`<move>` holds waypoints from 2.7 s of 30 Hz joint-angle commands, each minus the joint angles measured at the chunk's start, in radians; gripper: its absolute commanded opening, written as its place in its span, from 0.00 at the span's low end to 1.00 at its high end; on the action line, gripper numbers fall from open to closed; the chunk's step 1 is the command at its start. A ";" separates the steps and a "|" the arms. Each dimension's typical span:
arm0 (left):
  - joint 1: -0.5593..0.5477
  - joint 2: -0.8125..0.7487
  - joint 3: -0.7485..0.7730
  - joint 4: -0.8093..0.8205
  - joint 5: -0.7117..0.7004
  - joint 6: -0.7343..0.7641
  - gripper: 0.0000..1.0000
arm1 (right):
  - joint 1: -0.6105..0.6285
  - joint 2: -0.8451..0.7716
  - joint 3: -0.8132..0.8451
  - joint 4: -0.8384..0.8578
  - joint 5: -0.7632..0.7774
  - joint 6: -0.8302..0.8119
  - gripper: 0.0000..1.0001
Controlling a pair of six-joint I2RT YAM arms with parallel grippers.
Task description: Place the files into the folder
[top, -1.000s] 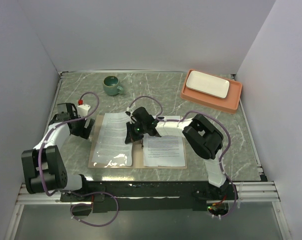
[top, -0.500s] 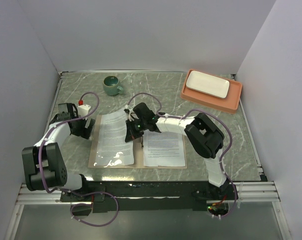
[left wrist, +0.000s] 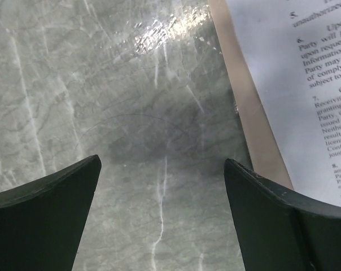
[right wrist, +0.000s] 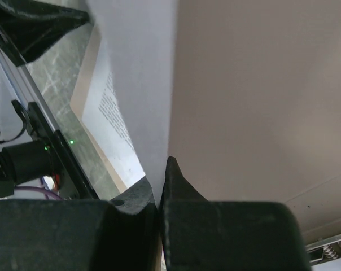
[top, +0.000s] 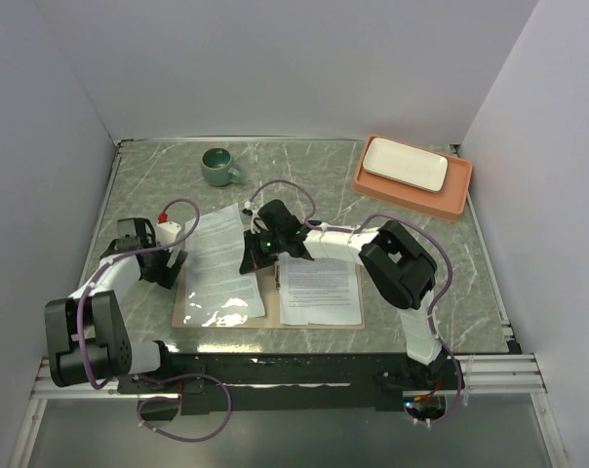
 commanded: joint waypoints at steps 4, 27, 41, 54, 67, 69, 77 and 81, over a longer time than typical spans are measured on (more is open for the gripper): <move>0.007 -0.050 -0.052 0.032 -0.007 0.062 0.98 | 0.018 0.008 0.012 0.074 0.041 0.064 0.00; 0.007 -0.125 -0.085 -0.034 0.047 0.082 0.99 | 0.081 -0.010 -0.055 0.033 0.147 0.204 0.00; 0.007 -0.118 -0.120 -0.050 0.031 0.156 0.99 | 0.092 -0.026 -0.081 0.036 0.262 0.304 0.00; 0.007 -0.112 -0.100 -0.067 0.044 0.142 0.99 | 0.121 0.000 -0.065 0.044 0.265 0.390 0.00; 0.007 -0.110 -0.094 -0.073 0.048 0.139 0.98 | 0.086 0.025 0.038 -0.053 0.270 0.361 0.00; 0.007 -0.112 -0.097 -0.074 0.050 0.142 0.98 | 0.086 0.034 0.049 -0.068 0.273 0.358 0.00; 0.007 -0.098 -0.049 -0.103 0.071 0.125 0.97 | 0.078 0.059 0.048 -0.053 0.256 0.400 0.00; 0.007 -0.093 -0.043 -0.102 0.070 0.127 0.97 | 0.086 0.048 0.025 -0.041 0.256 0.399 0.00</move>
